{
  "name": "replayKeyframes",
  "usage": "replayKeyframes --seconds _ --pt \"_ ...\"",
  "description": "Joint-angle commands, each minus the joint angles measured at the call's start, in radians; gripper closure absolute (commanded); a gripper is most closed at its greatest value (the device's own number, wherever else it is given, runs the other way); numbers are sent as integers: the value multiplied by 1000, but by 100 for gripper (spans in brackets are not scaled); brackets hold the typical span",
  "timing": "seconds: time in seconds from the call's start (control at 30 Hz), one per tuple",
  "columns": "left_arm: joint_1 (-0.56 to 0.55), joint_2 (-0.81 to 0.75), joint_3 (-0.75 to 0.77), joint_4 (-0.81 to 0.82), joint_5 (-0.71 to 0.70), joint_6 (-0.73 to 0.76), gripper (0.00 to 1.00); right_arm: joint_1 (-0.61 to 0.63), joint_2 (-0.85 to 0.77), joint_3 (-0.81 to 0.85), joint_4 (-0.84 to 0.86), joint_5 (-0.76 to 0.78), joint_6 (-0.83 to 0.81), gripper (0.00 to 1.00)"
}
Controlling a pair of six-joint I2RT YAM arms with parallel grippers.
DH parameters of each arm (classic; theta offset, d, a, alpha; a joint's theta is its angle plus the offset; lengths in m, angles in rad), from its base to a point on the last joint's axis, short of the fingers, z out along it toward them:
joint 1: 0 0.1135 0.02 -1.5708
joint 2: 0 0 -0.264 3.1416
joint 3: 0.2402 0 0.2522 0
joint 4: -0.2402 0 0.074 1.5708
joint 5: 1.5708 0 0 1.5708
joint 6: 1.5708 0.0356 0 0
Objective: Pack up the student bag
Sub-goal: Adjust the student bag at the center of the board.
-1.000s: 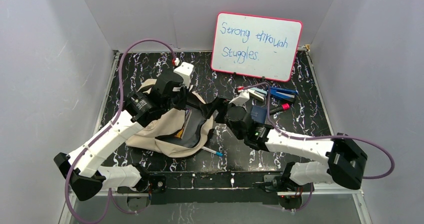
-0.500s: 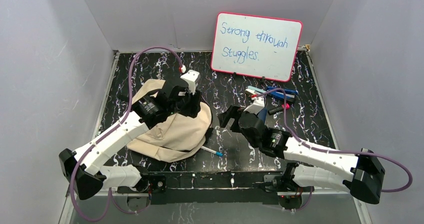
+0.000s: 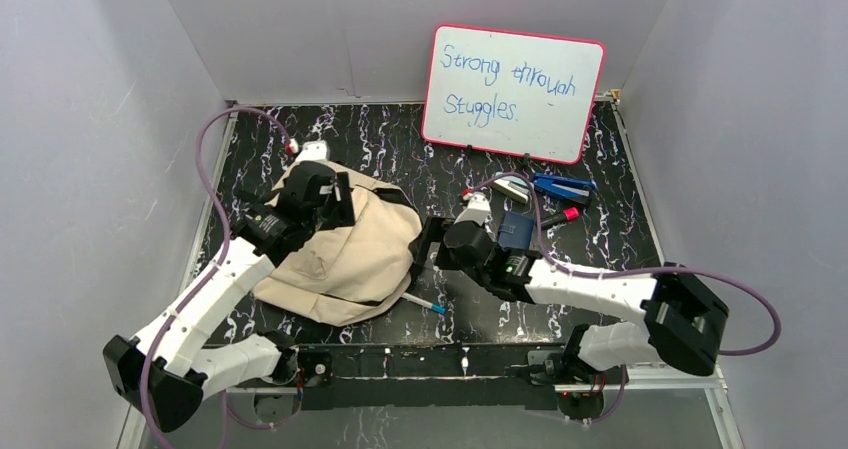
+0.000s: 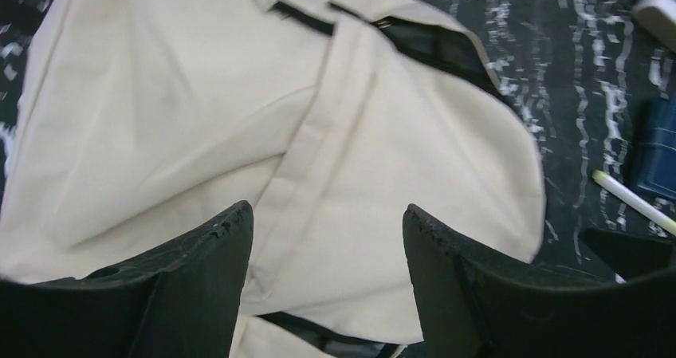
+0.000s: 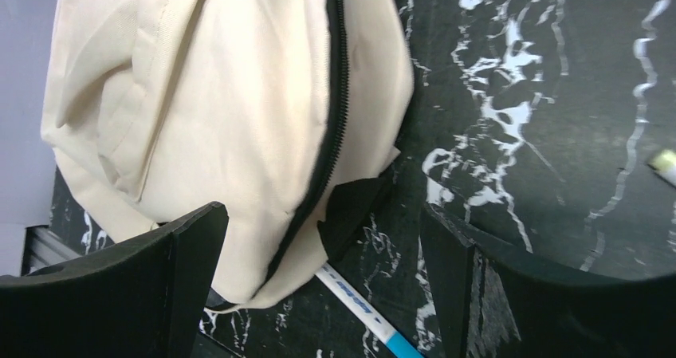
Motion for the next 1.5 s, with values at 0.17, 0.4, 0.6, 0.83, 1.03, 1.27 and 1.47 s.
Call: replayKeyframes --seconds 0.17,0.4,0.6,0.83,1.03,1.27,1.47 --pt "67 -206 -151 -221 -187 -349 33 -121 269 123 214 -329 101 1" --pt "67 -335 -228 -285 -168 -449 33 -179 450 221 299 -474 65 23" --pt "67 -347 -260 -275 -155 -505 33 -240 415 271 300 -406 -64 72" --pt "67 -335 -332 -123 -43 -472 32 -412 429 401 243 -593 -217 98" --pt "67 -310 -294 -100 -106 -418 29 -430 405 413 177 -677 -265 100" --pt "67 -264 -356 -173 -65 -569 23 -429 307 300 189 -596 -237 100" --pt "67 -342 -474 -170 -26 -694 16 -429 279 301 164 -608 -246 100"
